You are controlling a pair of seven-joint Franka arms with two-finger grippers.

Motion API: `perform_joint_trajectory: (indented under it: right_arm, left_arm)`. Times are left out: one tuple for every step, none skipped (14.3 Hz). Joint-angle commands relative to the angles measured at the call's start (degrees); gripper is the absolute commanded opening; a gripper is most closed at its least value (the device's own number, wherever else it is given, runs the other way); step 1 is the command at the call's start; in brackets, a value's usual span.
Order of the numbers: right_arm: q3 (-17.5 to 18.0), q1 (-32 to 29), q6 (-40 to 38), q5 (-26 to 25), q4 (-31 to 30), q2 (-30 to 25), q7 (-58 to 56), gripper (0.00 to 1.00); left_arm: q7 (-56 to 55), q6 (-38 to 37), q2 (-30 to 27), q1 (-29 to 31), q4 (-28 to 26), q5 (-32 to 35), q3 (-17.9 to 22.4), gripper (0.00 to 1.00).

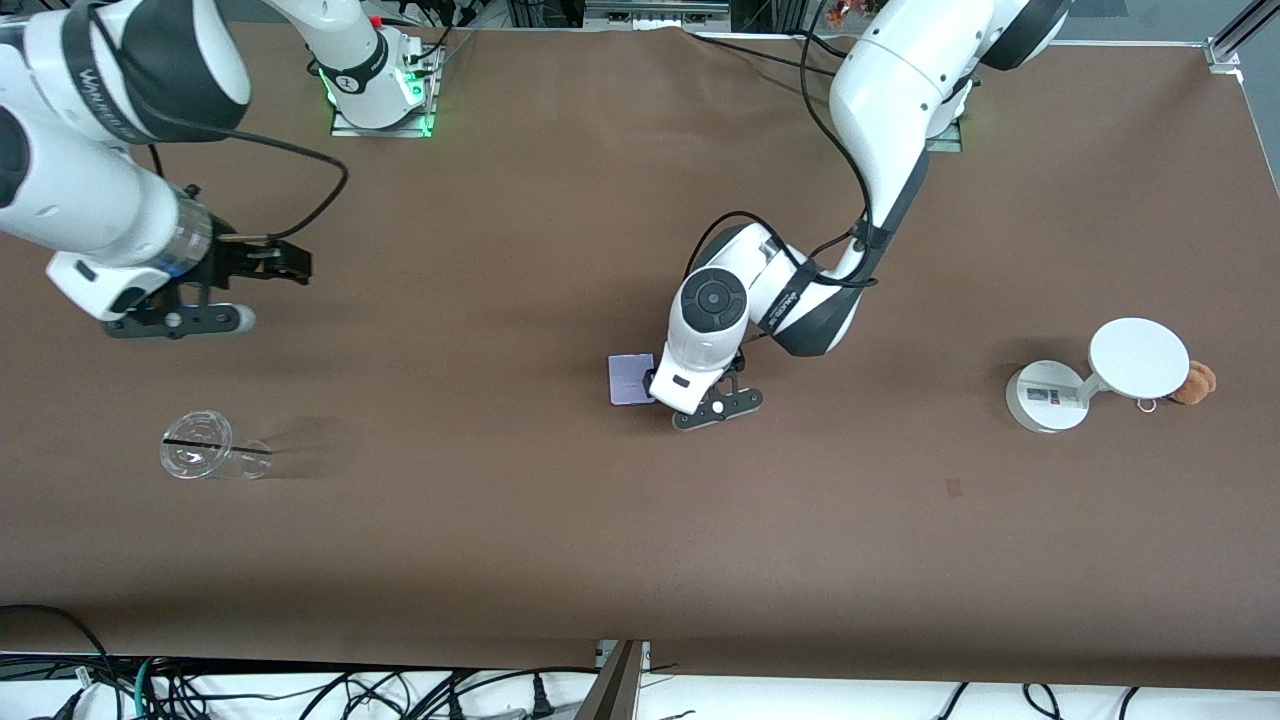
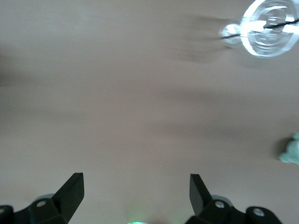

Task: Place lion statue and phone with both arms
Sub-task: 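Reach the right gripper to the phone while the left gripper reaches the lion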

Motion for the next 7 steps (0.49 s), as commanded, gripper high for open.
perform_joint_trajectory:
  right_arm:
    - [-0.08, 2.86, 2.82, 2.13, 0.94, 2.82, 5.05, 1.0]
    - [-0.08, 4.61, 4.48, 2.13, 0.94, 3.87, 8.03, 1.0]
    - [0.01, 7.5, 7.63, 2.57, 0.94, 5.54, 12.85, 1.0]
    - [-0.08, 9.27, 9.49, 3.44, 0.94, 6.68, 16.2, 1.0]
    - [-0.08, 10.59, 11.43, 3.71, 0.94, 7.65, 18.5, 1.0]
    - [-0.08, 11.3, 12.66, 3.72, 0.94, 8.79, 18.61, 1.0]
    - [0.01, 11.66, 13.46, 3.8, 0.94, 10.02, 18.26, 1.0]
  left_arm:
    - [-1.48, 1.88, 1.07, -1.86, -0.21, 2.22, 1.82, 1.0]
    - [-1.74, 1.97, 1.42, -2.13, -0.21, 2.93, 2.0, 1.0]
    - [-2.01, 1.97, 1.86, -2.13, -0.12, 3.37, 2.08, 1.0]
    - [-2.01, 2.58, 1.95, -2.13, -0.12, 3.37, 2.09, 1.0]
    - [-2.01, 2.93, 1.86, -2.13, -0.12, 3.46, 2.09, 0.96]
    - [-2.01, 2.94, 1.86, -2.13, -0.12, 3.37, 2.09, 0.74]
    - [-2.01, 2.94, 1.86, -2.13, -0.12, 3.37, 2.09, 0.54]
